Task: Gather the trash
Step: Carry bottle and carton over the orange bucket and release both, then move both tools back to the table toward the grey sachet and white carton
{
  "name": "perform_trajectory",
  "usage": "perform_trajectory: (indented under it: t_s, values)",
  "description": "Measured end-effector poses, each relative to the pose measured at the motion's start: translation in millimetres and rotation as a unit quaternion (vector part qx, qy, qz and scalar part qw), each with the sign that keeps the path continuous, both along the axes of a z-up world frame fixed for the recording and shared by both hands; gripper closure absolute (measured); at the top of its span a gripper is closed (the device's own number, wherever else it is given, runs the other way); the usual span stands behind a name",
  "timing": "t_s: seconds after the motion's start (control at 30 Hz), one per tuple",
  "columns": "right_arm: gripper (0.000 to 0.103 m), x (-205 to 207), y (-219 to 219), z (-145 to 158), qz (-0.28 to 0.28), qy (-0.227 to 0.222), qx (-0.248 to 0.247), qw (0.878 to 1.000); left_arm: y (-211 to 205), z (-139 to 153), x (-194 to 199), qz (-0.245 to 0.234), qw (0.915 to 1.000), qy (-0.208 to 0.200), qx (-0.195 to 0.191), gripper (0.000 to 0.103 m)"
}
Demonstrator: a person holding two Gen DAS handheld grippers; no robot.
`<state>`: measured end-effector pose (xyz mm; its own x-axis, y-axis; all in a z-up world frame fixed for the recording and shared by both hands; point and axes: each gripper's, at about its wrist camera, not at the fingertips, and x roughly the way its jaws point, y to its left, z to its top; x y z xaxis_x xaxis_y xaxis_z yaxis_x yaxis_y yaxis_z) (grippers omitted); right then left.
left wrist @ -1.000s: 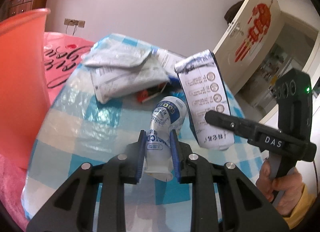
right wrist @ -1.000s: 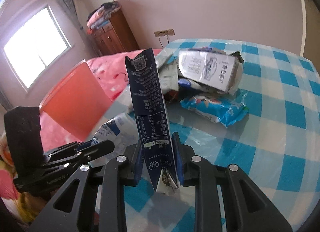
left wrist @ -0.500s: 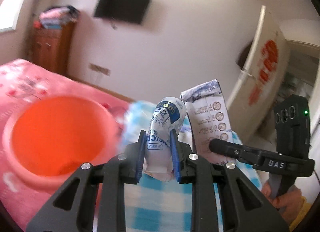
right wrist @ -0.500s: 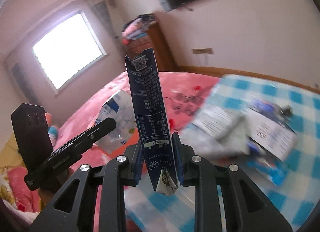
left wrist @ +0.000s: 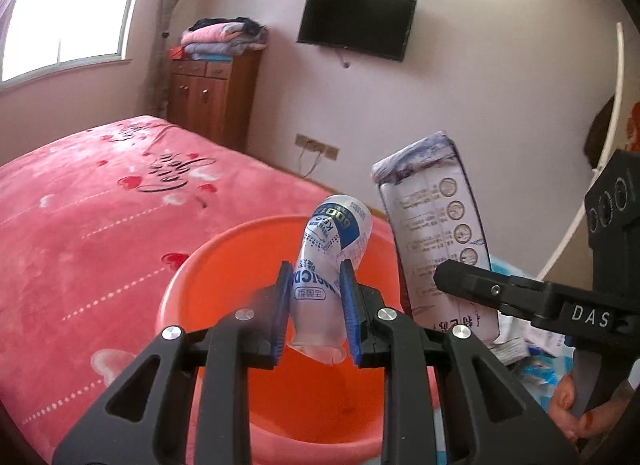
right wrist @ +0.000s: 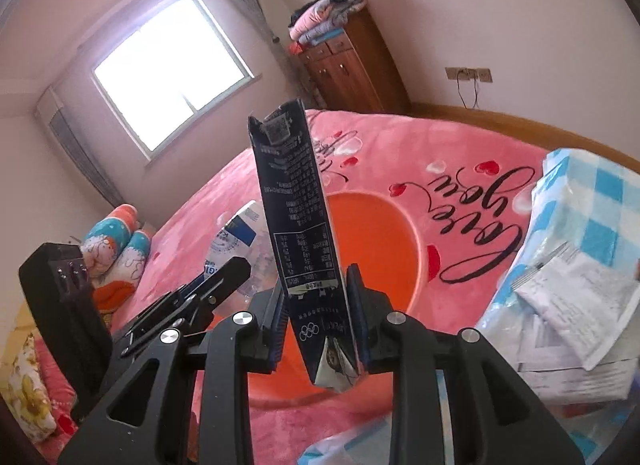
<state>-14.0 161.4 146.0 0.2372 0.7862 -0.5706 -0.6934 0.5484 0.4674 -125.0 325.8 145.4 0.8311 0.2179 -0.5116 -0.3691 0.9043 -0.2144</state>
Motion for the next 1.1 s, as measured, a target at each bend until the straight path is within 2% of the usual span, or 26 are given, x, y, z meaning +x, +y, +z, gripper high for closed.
perform_trajectory:
  t_s: [0.1, 0.17, 0.23, 0.3, 0.33, 0.37, 0.5, 0.63, 0.8, 1.1]
  values:
    - [0.064, 2, 9, -11, 0.011, 0.014, 0.004, 1.0, 4, -10, -1, 0.006, 0.9998, 0.012, -0.012, 0.077]
    - [0.036, -1, 8, -12, 0.001, 0.004, -0.004, 1.0, 5, -15, -2, 0.017, 0.9996, 0.022, -0.009, 0.067]
    - [0.031, -5, 2, -10, -0.007, -0.009, 0.003, 1.0, 4, -15, -4, 0.023, 0.9995, 0.021, -0.001, 0.047]
    - [0.024, -12, -8, -5, -0.016, -0.025, 0.015, 0.999, 1, -13, -10, 0.031, 0.9994, 0.011, 0.009, 0.038]
    - [0.015, -17, -17, -3, -0.027, -0.037, 0.02, 0.999, 0, -11, -13, 0.035, 0.9993, 0.004, 0.014, 0.033]
    - [0.013, -20, -26, -2, -0.036, -0.047, 0.024, 0.998, -2, -9, -17, 0.04, 0.9991, -0.003, 0.017, 0.03]
    - [0.011, -28, -58, -6, -0.066, -0.073, 0.029, 0.995, -19, -1, -33, 0.035, 0.9985, -0.036, 0.022, 0.025]
    - [0.01, -43, -90, -16, -0.091, -0.108, 0.017, 0.99, -44, 3, -36, 0.012, 0.9983, -0.046, 0.034, 0.023]
    - [0.008, -48, -132, -29, -0.131, -0.127, 0.015, 0.983, -77, 1, -32, -0.03, 0.9976, -0.048, 0.039, 0.023]
    - [0.006, -45, -199, -44, -0.189, -0.142, 0.042, 0.971, -134, -7, -22, -0.071, 0.9958, -0.02, 0.054, 0.022]
